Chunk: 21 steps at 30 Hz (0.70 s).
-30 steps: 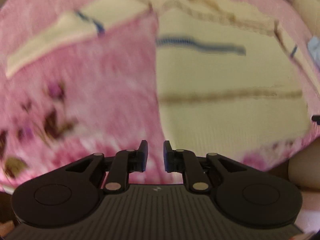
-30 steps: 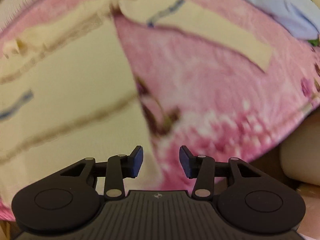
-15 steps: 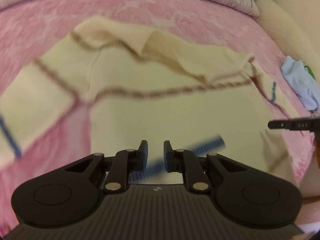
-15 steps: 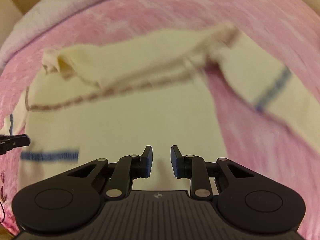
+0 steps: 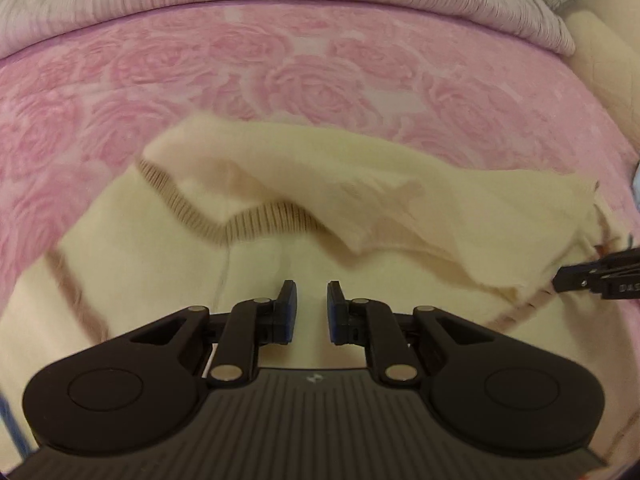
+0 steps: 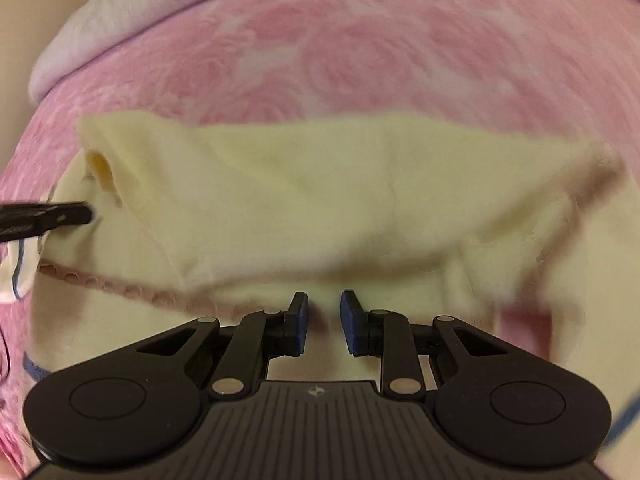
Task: Fold clothes
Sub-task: 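Smooth the spread sweater body flat with both open grippers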
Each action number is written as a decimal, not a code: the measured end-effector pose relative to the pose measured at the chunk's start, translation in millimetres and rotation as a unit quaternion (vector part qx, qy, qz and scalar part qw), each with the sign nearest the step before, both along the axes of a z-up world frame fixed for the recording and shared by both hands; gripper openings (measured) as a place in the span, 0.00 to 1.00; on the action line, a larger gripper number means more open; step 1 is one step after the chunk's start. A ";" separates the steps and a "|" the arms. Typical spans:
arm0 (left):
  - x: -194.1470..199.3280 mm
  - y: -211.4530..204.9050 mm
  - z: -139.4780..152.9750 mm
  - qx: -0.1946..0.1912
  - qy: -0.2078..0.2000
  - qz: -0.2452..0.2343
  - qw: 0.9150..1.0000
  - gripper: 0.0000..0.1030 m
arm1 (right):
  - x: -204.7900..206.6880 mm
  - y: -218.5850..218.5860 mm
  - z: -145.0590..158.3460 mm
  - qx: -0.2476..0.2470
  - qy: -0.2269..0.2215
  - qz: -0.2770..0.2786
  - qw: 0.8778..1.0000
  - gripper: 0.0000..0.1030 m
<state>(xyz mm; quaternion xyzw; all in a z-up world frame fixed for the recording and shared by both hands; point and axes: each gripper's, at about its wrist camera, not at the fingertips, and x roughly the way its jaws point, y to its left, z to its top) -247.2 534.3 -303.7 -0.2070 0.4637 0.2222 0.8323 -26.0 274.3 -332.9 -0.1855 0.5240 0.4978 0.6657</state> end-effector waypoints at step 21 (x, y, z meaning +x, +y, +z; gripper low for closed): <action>-16.5 9.9 -0.8 -0.085 0.010 0.022 0.996 0.19 | 29.4 -40.1 24.2 0.003 -0.001 -0.088 0.996 0.36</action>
